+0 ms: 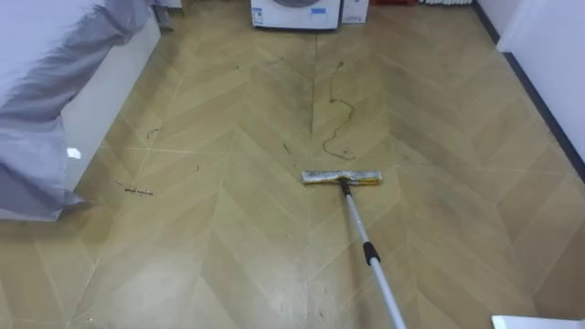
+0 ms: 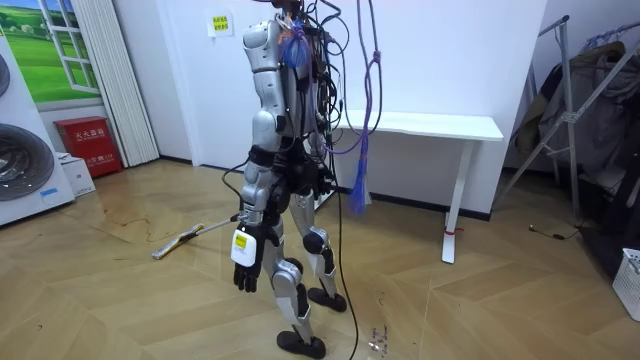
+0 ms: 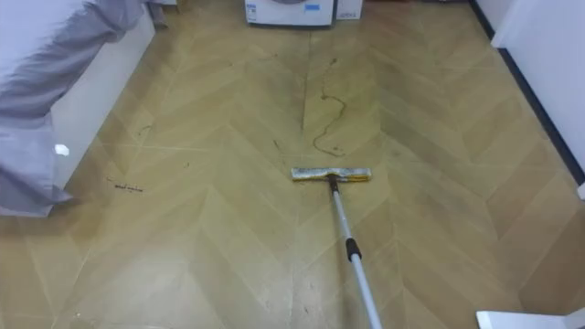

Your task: Mop floor

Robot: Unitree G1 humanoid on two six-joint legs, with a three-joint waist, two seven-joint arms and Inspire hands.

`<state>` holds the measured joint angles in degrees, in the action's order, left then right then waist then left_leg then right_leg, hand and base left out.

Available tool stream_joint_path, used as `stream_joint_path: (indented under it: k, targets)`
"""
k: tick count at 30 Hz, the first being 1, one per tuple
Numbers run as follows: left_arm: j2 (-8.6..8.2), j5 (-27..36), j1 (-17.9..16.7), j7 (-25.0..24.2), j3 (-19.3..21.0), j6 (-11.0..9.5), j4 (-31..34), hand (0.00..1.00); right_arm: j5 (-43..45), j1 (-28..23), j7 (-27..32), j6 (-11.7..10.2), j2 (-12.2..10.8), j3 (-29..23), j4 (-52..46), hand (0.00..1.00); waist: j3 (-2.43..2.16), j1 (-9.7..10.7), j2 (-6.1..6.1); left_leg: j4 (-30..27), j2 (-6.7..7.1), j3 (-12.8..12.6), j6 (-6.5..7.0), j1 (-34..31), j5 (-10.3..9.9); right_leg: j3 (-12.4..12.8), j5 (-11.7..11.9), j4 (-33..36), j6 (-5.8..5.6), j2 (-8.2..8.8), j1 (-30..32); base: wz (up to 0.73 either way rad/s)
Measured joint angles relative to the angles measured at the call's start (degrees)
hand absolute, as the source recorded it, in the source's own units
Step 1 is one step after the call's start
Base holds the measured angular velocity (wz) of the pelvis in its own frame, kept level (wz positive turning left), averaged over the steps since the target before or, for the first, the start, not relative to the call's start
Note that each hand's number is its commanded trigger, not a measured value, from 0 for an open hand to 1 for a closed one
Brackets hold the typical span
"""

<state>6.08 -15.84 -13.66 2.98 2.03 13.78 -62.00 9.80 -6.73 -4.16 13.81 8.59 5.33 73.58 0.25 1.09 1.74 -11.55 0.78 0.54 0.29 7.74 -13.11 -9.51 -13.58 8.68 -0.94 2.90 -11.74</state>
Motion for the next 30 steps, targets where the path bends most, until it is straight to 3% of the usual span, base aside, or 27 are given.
stream_joint_path:
  k: [19, 30]
  targets:
    - [0.00, -0.06, -0.47, -0.03, 0.07, 1.10, -0.41, 0.00, -0.54, -0.15, -0.23, 0.08, 0.09, 0.02, -0.04, 1.00, -0.11, -0.01, -0.74, 0.17, -0.03, -0.09, 0.15, 0.07, -0.11, -0.15, 0.00, 0.02, 0.00, 0.00, -0.01, 0.00]
    - [0.07, -0.05, 0.62, 0.22, 0.01, 1.13, -0.42, 0.00, -0.52, 0.09, -0.39, 0.05, 0.29, 0.07, 0.03, 1.00, -0.24, 0.00, -0.89, -0.44, -0.09, -0.20, 0.16, -2.58, -0.10, -0.09, -0.03, 1.12, 0.05, 0.02, 3.05, 0.00]
